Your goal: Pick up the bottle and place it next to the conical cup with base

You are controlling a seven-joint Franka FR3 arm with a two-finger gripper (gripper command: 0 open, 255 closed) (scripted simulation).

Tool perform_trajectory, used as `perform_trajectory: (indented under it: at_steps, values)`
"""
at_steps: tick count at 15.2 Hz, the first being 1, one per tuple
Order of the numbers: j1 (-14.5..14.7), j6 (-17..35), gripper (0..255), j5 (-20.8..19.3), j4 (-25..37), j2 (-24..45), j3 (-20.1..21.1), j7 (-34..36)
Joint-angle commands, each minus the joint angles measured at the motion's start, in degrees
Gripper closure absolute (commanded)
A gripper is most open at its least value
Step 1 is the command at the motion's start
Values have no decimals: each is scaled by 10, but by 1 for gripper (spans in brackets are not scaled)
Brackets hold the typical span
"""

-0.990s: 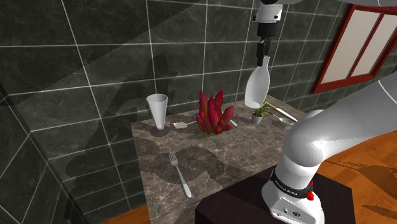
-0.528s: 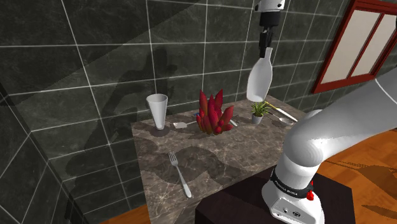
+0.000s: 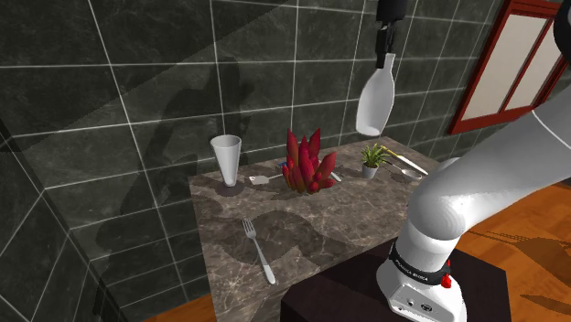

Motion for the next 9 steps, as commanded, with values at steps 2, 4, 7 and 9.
perform_trajectory:
  at_steps: [2,4,7,9]
  values:
    - [1,-23,255,2,36,13,-1,-6]
    - [3,-38,255,4,61,22,-1,-10]
    - [4,-61,255,7,99,38,-2,-16]
    - [5,-72,255,8,118,46,-3,-19]
